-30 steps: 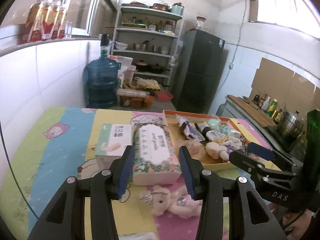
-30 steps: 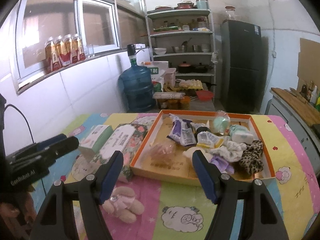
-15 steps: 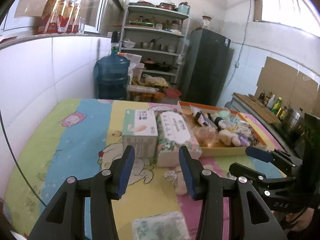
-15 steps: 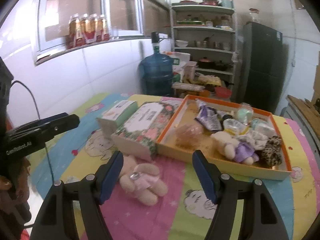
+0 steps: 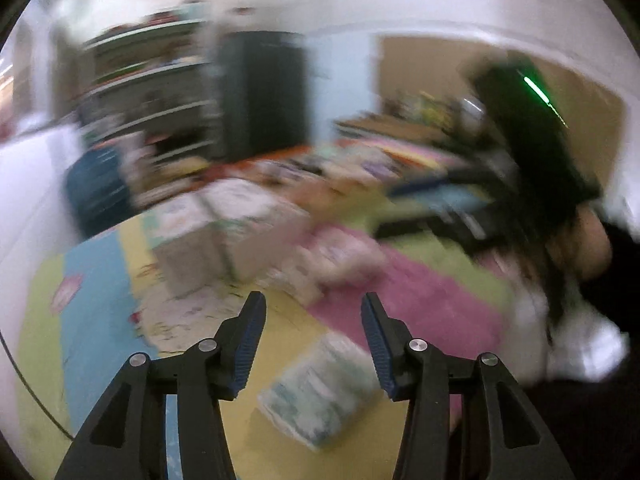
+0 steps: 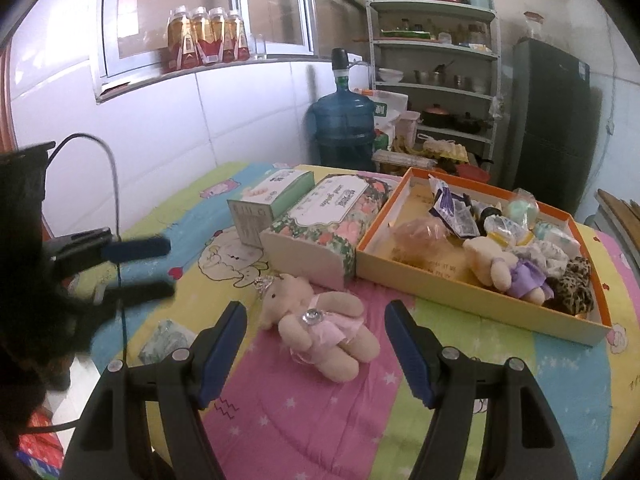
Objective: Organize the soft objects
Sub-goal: 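Grasp the white floral tissue pack with the left tool while the right tool grasps the teddy bear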
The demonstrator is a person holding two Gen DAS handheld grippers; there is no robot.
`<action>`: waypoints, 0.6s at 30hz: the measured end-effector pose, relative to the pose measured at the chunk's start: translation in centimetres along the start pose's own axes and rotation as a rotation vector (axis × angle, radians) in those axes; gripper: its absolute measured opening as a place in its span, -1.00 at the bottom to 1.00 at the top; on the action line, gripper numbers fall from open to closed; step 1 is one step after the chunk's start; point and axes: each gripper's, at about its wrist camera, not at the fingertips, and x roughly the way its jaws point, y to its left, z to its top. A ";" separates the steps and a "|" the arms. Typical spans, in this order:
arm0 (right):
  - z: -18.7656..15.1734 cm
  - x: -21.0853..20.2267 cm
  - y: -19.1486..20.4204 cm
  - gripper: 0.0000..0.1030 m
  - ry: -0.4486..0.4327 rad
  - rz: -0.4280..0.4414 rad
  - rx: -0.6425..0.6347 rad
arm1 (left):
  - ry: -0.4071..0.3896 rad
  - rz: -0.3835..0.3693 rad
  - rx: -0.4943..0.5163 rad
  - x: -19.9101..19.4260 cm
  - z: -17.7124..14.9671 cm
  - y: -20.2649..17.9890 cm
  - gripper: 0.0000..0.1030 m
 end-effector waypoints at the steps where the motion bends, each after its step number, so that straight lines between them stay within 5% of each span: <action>1: -0.1 -0.1 0.0 0.38 -0.001 -0.003 0.002 | 0.013 -0.046 0.046 0.0 -0.4 -0.4 -0.01; 18: -1.0 -0.3 -0.4 0.38 0.033 -0.132 0.057 | 0.153 -0.315 0.337 2.0 -2.2 1.0 -0.01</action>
